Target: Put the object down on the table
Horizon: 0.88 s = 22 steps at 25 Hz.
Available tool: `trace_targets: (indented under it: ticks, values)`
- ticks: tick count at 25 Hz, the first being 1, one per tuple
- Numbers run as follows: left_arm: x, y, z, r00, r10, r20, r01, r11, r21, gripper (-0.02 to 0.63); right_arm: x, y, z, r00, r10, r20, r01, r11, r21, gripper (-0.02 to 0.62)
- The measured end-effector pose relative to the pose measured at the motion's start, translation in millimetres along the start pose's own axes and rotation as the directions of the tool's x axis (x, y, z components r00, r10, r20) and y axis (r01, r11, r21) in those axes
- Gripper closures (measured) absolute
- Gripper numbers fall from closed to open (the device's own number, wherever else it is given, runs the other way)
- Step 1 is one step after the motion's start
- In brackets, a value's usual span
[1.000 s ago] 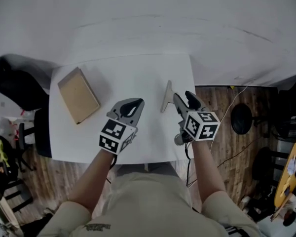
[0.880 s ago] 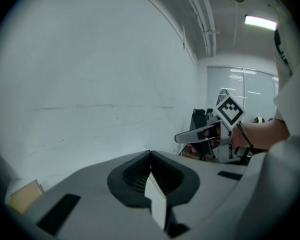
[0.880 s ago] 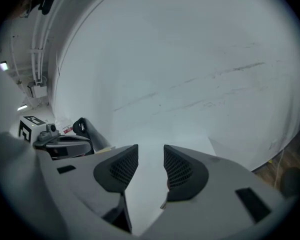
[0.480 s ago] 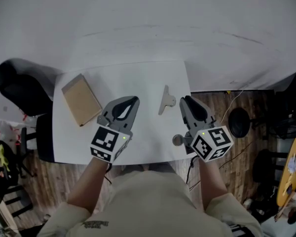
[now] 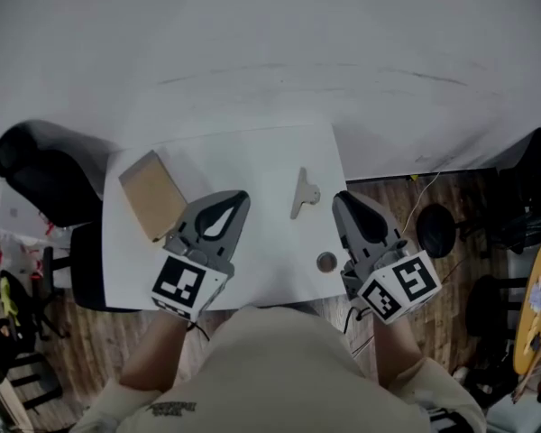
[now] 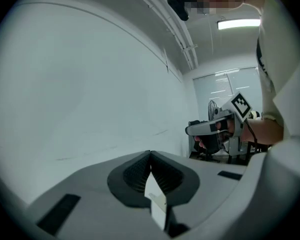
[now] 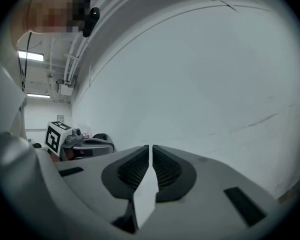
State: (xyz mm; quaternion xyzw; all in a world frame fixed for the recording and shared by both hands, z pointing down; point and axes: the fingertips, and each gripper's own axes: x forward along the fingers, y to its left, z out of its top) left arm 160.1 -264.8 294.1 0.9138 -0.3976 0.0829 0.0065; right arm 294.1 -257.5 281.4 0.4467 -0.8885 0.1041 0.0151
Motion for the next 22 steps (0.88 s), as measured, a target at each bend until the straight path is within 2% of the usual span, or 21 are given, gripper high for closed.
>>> trace_targets:
  ticks: [6,13,22]
  values:
    - [-24.1,-1.0,5.9,1.0,0.025,0.014,-0.025,0.999,-0.03,0.584,-10.2,17.8,10.0,1.0,0.001,-0.003,-0.001,0.998,-0.067,0.555]
    - [-34.6,2.2,1.6,0.999,0.042,-0.008,-0.042,0.999,-0.03,0.584,-10.4,20.5,-1.2,0.999,-0.013,-0.031,0.011,0.999,-0.053,0.555]
    - [-29.5,-10.1,-0.6,1.0,0.022,-0.001,-0.022,0.998,-0.058,0.584,-12.6,26.3,-5.8,0.999,-0.007,-0.036,0.005,0.999,-0.052,0.555]
